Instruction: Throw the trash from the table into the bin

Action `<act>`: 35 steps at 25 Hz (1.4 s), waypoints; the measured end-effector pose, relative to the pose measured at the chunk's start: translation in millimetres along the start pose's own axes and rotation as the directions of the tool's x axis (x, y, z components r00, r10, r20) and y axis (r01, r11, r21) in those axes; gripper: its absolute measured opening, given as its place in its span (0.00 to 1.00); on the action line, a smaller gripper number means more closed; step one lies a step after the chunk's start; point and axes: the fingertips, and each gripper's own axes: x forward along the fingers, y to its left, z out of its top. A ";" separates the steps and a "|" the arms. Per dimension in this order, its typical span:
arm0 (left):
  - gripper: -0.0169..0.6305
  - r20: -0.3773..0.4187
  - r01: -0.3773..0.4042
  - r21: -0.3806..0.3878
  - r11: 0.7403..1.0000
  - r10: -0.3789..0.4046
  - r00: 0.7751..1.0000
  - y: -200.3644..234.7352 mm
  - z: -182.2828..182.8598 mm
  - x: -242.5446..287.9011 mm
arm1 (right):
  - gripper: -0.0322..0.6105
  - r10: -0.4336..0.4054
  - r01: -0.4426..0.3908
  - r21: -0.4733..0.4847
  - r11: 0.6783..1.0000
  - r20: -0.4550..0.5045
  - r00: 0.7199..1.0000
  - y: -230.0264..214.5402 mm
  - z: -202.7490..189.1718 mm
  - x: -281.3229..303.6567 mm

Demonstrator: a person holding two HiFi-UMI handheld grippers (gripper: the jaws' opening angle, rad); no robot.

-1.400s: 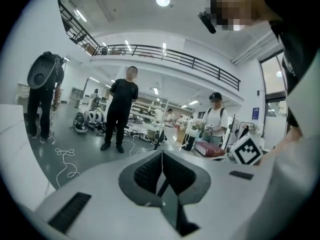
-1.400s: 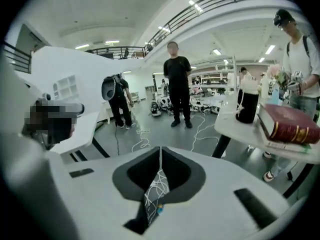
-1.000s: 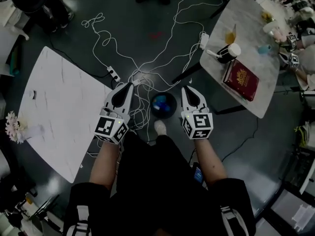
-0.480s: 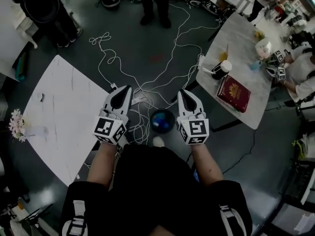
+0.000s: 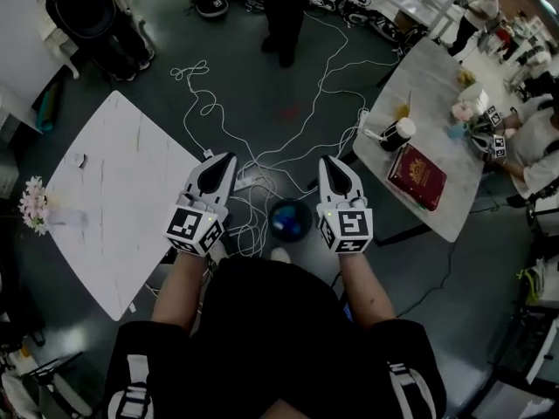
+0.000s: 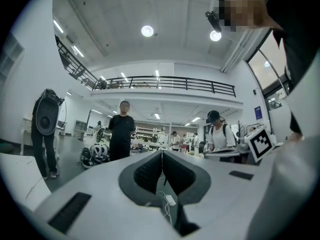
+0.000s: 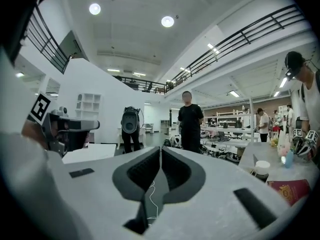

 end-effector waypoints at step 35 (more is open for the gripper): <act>0.05 0.074 -0.812 0.009 0.583 0.810 0.582 85.5 18.4 -373.1 | 0.07 0.797 -0.787 -0.149 0.599 0.012 0.604 369.4 41.6 37.7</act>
